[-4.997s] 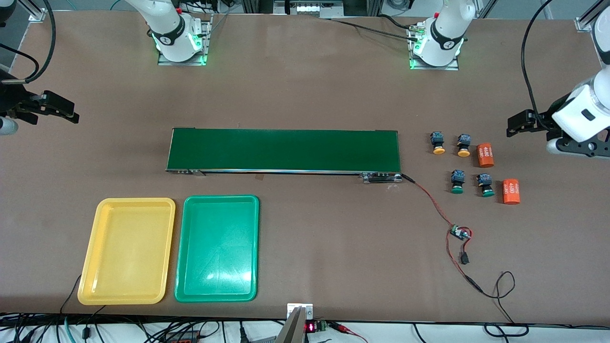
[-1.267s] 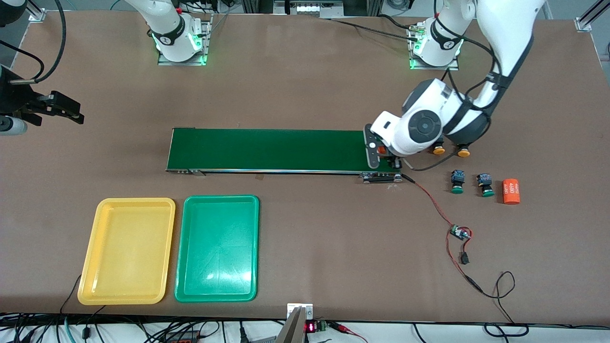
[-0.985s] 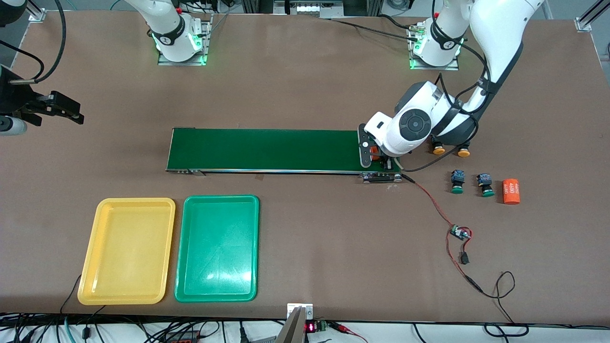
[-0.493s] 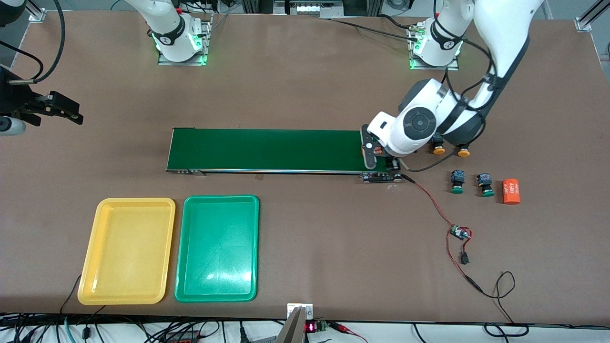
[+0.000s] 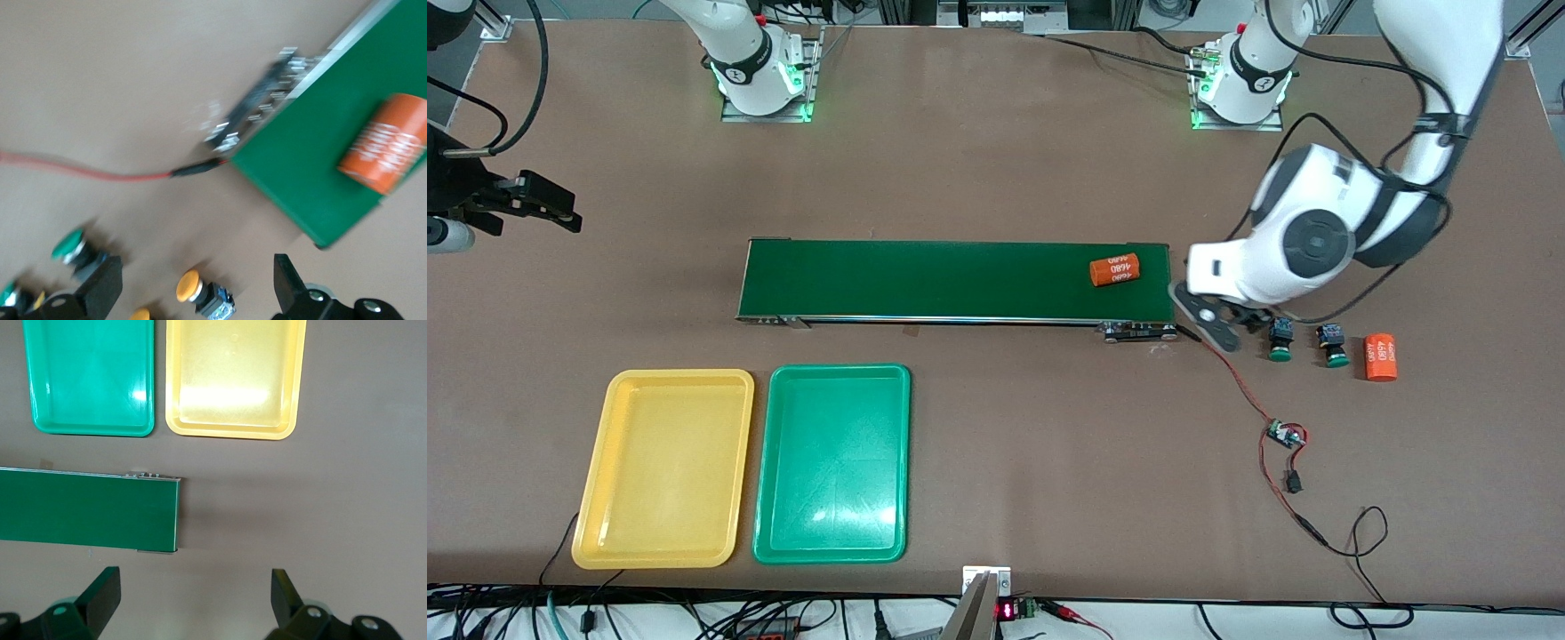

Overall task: Sort buttons by color to trays
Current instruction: 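Grasp a green button with the left gripper and set it on the belt, then move the left gripper back over the remaining buttons, then grasp the second green button with the left gripper and place it on the belt, then grasp the orange cylinder with the left gripper while the right gripper reaches the belt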

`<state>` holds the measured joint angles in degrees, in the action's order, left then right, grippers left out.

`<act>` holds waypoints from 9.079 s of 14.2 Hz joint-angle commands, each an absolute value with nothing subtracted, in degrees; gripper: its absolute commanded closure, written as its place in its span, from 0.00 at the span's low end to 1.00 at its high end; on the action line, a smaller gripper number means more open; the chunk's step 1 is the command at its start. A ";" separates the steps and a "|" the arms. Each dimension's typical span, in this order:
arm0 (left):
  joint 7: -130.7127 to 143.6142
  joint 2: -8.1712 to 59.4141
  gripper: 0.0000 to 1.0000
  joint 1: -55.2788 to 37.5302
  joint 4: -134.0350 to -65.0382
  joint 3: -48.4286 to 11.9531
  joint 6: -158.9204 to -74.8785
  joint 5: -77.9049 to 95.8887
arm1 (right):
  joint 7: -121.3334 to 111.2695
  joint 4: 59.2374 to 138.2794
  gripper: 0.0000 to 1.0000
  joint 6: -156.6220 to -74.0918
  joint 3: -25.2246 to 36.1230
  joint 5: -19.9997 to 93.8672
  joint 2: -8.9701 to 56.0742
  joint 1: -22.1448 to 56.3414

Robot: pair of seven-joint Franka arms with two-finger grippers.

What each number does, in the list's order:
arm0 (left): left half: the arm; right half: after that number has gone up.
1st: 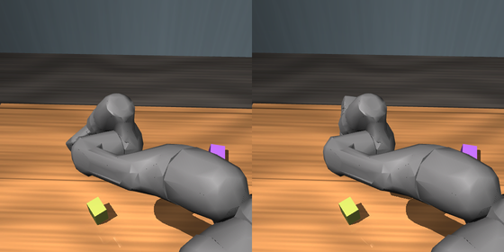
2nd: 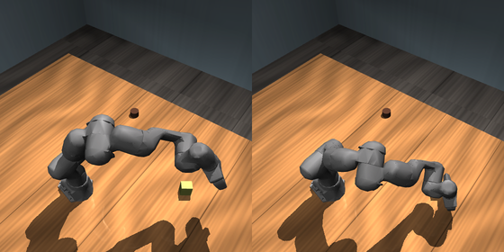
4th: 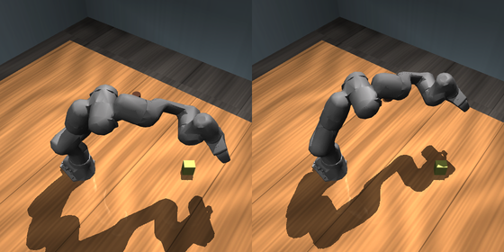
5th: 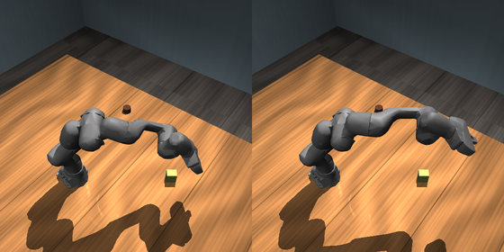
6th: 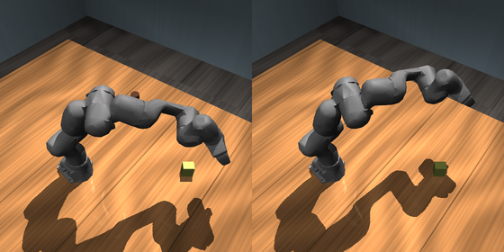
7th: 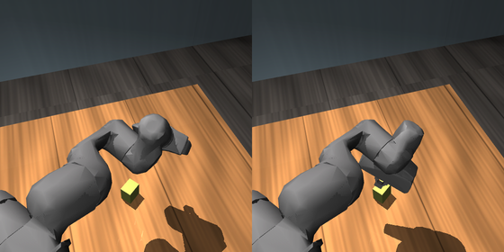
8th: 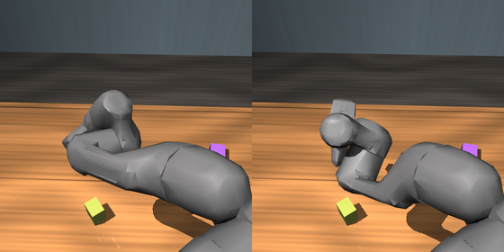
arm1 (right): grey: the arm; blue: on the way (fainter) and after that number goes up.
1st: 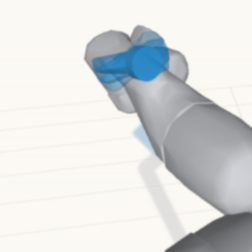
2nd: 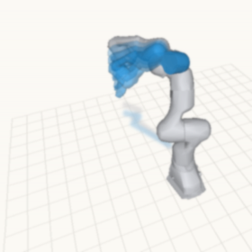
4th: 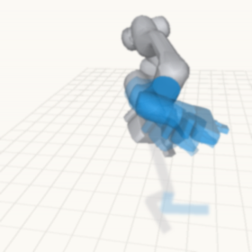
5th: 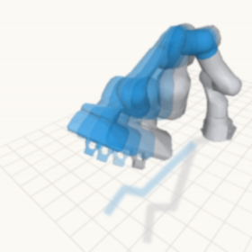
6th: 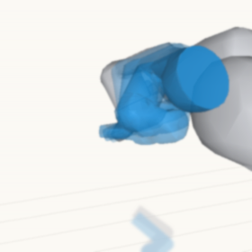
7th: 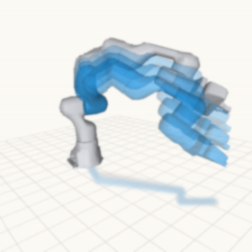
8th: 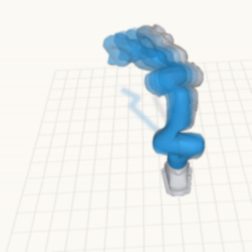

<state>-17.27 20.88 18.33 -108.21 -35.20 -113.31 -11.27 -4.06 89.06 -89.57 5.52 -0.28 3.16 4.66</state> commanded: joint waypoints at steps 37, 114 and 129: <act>23.53 31.72 0.84 29.89 -105.99 -51.13 -109.60 -16.79 | -3.08 89.30 0.00 -92.02 5.19 -1.14 2.55 5.10; 41.82 42.81 0.00 21.62 -106.00 -57.48 -111.89 -24.43 | -3.08 89.56 0.00 -91.76 5.54 -0.88 4.39 4.48; 23.75 41.66 0.00 32.51 -85.78 -47.82 -92.72 -37.60 | -3.16 87.98 0.00 -91.93 5.71 -0.35 5.45 4.83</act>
